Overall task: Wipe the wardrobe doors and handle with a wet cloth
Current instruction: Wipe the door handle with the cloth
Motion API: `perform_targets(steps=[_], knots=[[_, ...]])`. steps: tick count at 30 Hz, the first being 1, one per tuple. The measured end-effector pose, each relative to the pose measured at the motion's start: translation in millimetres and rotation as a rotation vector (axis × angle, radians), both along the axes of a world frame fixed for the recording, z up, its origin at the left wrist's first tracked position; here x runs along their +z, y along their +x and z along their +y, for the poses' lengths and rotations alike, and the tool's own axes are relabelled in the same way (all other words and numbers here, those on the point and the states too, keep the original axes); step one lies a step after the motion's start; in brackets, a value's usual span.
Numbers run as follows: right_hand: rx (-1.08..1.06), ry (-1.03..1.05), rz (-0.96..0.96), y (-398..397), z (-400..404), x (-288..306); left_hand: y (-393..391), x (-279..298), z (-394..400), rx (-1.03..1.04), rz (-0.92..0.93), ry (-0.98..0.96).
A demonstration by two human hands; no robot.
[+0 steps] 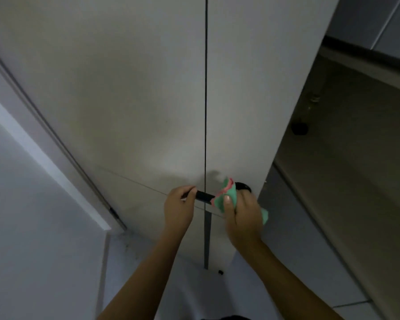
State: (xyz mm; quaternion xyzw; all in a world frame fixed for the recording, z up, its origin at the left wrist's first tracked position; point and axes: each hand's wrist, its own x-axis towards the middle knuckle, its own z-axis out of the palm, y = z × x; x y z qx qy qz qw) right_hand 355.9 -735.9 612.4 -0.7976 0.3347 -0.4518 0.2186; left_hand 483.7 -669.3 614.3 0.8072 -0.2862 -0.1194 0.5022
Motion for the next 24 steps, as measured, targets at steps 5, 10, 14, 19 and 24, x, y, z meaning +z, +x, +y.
perform_targets(steps=[5, 10, 14, 19, 24], knots=[[-0.182, -0.315, 0.478, 44.0, -15.3, -4.9, 28.1, 2.9, -10.7, -0.138, 0.241, -0.053], [-0.135, -0.303, 0.710, 66.2, -24.5, -6.6, 40.2, 3.8, -18.8, -0.188, 0.423, -0.073], [-0.023, -0.321, 0.860, 74.6, -27.7, -8.1, 44.7, 0.3, -20.0, -0.163, 0.633, -0.124], [-0.065, -0.432, 0.886, 46.9, -44.1, -6.0, 48.7, -3.7, -18.9, -0.117, 0.888, -0.163], [0.103, -0.262, 1.073, 97.7, -29.7, 6.8, 52.9, 1.7, -21.3, -0.055, 0.991, -0.139]])
